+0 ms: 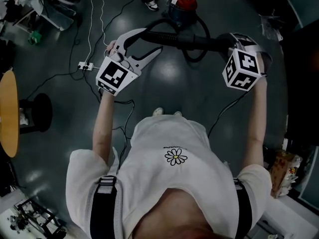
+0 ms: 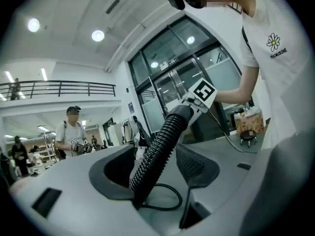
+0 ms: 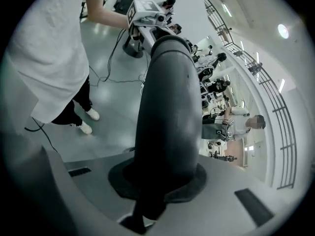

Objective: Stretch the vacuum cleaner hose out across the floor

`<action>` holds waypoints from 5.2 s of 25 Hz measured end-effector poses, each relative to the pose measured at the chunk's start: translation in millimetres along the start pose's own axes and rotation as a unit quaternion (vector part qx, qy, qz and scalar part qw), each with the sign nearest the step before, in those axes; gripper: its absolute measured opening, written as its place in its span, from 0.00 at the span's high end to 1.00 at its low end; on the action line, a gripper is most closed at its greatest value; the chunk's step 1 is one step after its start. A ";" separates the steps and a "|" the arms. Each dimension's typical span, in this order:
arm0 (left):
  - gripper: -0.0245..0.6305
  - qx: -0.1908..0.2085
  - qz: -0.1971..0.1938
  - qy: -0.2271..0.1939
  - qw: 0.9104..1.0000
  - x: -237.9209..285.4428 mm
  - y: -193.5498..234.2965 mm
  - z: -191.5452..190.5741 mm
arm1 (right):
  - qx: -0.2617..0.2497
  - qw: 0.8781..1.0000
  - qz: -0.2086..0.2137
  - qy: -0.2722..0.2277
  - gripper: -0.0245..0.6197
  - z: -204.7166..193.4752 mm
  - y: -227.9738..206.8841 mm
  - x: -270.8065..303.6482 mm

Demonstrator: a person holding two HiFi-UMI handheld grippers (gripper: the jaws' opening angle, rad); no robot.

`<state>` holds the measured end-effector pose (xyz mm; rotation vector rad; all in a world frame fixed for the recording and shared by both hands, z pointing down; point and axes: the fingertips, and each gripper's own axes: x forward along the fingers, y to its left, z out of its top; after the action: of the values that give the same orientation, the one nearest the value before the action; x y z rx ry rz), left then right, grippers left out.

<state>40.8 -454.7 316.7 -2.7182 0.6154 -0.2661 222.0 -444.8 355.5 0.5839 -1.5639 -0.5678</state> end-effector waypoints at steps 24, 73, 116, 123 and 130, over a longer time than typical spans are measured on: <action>0.83 -0.194 -0.578 -0.075 0.789 -78.2 -224.6 38.4 | -0.062 0.961 -0.232 -0.138 0.85 107.2 -30.4 -69.4; 0.83 -0.435 -0.389 -0.135 0.801 -477.0 -730.0 197.3 | 0.696 0.447 0.309 -0.469 0.54 324.5 713.5 -403.2; 0.82 -0.455 -0.296 -0.169 0.823 -503.5 -739.4 221.8 | 0.389 0.868 0.044 -0.305 0.67 233.9 609.0 -278.0; 0.56 -0.512 -0.180 -0.196 0.817 -511.2 -674.2 191.0 | 0.361 0.898 -0.100 -0.231 0.67 147.3 546.2 -324.2; 0.56 -0.467 -0.187 -0.194 0.842 -505.3 -620.3 207.3 | 0.220 0.926 -0.212 -0.223 0.66 159.1 477.6 -411.5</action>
<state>-118.5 356.1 298.8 -3.6436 0.0532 0.6798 72.1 187.8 356.6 1.2215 -2.0318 -0.7112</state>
